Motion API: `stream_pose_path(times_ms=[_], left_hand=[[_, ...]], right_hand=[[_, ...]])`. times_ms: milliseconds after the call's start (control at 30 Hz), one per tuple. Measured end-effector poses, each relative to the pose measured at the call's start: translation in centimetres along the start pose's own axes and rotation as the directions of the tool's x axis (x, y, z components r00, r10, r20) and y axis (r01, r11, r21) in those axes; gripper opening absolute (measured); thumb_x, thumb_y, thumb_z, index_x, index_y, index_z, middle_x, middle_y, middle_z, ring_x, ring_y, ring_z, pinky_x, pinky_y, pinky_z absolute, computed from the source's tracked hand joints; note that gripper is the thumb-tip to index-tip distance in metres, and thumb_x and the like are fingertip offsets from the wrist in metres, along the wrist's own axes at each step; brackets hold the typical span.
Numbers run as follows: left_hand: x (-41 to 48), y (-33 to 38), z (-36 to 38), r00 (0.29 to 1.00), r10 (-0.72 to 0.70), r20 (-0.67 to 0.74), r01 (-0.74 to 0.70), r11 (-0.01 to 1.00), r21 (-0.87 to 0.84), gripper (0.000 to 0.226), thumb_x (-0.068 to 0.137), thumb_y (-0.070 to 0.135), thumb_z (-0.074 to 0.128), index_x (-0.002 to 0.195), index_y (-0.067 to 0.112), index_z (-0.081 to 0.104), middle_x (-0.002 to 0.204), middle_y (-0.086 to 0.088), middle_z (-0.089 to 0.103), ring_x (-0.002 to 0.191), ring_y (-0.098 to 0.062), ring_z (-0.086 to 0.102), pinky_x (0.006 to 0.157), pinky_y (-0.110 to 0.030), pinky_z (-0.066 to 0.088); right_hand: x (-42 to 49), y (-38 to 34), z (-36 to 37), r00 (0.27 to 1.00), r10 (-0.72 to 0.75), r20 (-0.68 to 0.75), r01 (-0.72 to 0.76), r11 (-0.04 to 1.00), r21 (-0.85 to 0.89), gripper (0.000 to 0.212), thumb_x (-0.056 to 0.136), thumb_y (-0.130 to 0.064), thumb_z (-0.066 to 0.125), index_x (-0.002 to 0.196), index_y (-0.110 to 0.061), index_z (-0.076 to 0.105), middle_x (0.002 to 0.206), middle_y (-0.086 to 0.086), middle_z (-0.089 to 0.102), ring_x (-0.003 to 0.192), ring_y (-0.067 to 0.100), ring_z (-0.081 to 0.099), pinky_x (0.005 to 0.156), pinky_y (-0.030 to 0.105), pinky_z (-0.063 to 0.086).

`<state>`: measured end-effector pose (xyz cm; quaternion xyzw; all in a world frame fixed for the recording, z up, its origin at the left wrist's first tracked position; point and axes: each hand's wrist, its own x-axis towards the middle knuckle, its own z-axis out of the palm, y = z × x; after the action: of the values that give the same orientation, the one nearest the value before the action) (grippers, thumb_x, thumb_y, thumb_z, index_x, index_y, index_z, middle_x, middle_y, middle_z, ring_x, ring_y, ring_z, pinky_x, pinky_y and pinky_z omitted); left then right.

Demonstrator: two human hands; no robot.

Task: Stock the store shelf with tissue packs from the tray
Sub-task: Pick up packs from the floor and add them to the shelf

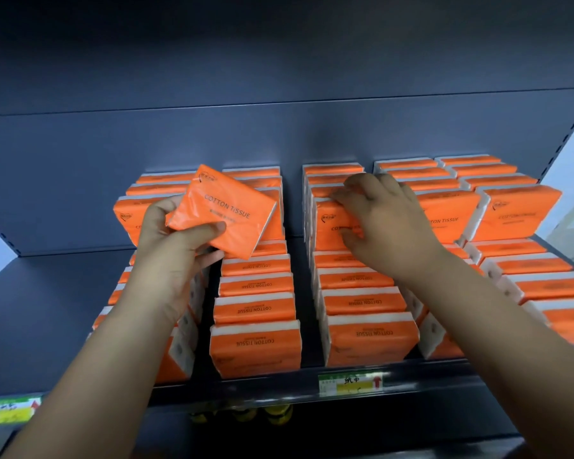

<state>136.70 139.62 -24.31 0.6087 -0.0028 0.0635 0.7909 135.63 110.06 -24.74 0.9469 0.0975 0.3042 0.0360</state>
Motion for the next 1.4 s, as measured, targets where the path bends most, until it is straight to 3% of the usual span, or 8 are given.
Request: stream_pose_path(times_ms=[333, 500, 667, 767, 1000, 1100, 1267, 1400], left_hand=[[-0.6, -0.3, 0.8, 0.998, -0.026, 0.065, 0.029, 0.999, -0.046, 0.039, 0.095, 0.004, 0.065, 0.128, 0.024, 0.059, 0.116, -0.005, 0.077, 0.101, -0.028, 0.076, 0.075, -0.035, 0.063], [-1.2, -0.1, 1.1, 0.989, 0.037, 0.143, -0.026, 0.997, -0.077, 0.05, 0.095, -0.004, 0.061, 0.135, 0.026, 0.058, 0.129, -0.01, 0.071, 0.109, -0.031, 0.074, 0.089, -0.045, 0.062], [-1.4, -0.5, 1.4, 0.983, 0.033, 0.18, -0.012, 0.993, -0.117, 0.045, 0.094, -0.007, 0.06, 0.127, 0.024, 0.057, 0.128, -0.015, 0.07, 0.112, -0.033, 0.072, 0.087, -0.046, 0.062], [-1.4, -0.9, 1.3, 0.991, 0.09, 0.094, -0.097, 0.992, 0.08, 0.03, 0.092, -0.001, 0.068, 0.116, 0.015, 0.06, 0.122, -0.012, 0.071, 0.115, -0.029, 0.07, 0.091, -0.044, 0.061], [-0.4, -1.4, 0.4, 0.975, 0.208, 0.077, -0.219, 0.851, 0.477, 0.021, 0.088, 0.041, 0.068, 0.108, 0.037, 0.074, 0.117, -0.002, 0.07, 0.108, -0.018, 0.067, 0.1, -0.041, 0.053], [-0.1, -1.9, 0.4, 0.981, 0.182, 0.063, -0.191, 0.877, 0.441, 0.011, 0.098, 0.02, 0.067, 0.101, 0.028, 0.074, 0.102, 0.002, 0.074, 0.095, -0.011, 0.069, 0.082, -0.024, 0.05], [0.3, -2.1, 0.5, 0.994, 0.097, 0.045, -0.107, 0.88, 0.463, 0.037, 0.09, -0.002, 0.071, 0.12, 0.019, 0.066, 0.104, 0.008, 0.07, 0.089, 0.002, 0.067, 0.064, -0.004, 0.047], [0.4, -2.3, 0.7, 0.998, 0.045, 0.039, -0.057, 0.895, 0.442, 0.048, 0.084, -0.006, 0.075, 0.123, 0.019, 0.062, 0.11, 0.004, 0.07, 0.096, -0.006, 0.069, 0.065, -0.012, 0.051]], right_hand=[[-0.7, -1.2, 0.3, 0.99, 0.004, -0.143, -0.003, 1.0, 0.004, 0.054, 0.079, -0.017, 0.073, 0.132, -0.012, 0.064, 0.134, 0.012, 0.059, 0.126, 0.038, 0.049, 0.105, 0.051, 0.041], [-1.2, -4.3, -0.4, 0.942, 0.069, -0.329, 0.034, 0.954, 0.297, 0.033, 0.092, -0.019, 0.066, 0.122, -0.008, 0.073, 0.119, 0.01, 0.068, 0.113, 0.033, 0.057, 0.102, 0.036, 0.039], [-1.3, -8.4, -1.7, 0.979, 0.202, -0.029, -0.109, 0.639, 0.762, 0.022, 0.096, -0.02, 0.064, 0.116, -0.014, 0.073, 0.102, 0.0, 0.068, 0.099, 0.015, 0.059, 0.088, 0.025, 0.046], [-1.2, -9.5, -2.1, 0.969, 0.232, 0.083, -0.189, 0.485, 0.854, 0.019, 0.097, -0.018, 0.065, 0.114, -0.025, 0.07, 0.106, -0.008, 0.067, 0.099, 0.006, 0.06, 0.082, 0.017, 0.047], [-1.4, -10.4, -2.4, 0.959, 0.212, 0.188, -0.26, 0.394, 0.882, 0.055, 0.097, -0.015, 0.066, 0.107, -0.068, 0.052, 0.109, -0.038, 0.058, 0.112, -0.005, 0.056, 0.091, 0.012, 0.044], [-1.3, -10.7, -2.2, 0.957, 0.167, 0.238, -0.285, 0.379, 0.88, 0.046, 0.097, -0.015, 0.064, 0.123, -0.052, 0.058, 0.119, -0.024, 0.064, 0.115, -0.003, 0.057, 0.094, 0.018, 0.047], [-1.3, -10.9, -2.6, 0.939, 0.122, 0.32, -0.342, 0.283, 0.896, 0.051, 0.096, -0.007, 0.064, 0.099, -0.057, 0.056, 0.097, -0.047, 0.06, 0.098, -0.027, 0.054, 0.077, -0.005, 0.039], [-1.2, -11.3, -2.3, 0.937, 0.095, 0.335, -0.348, 0.249, 0.904, 0.056, 0.095, -0.006, 0.064, 0.113, -0.058, 0.053, 0.112, -0.031, 0.065, 0.103, -0.024, 0.055, 0.079, -0.002, 0.041]])
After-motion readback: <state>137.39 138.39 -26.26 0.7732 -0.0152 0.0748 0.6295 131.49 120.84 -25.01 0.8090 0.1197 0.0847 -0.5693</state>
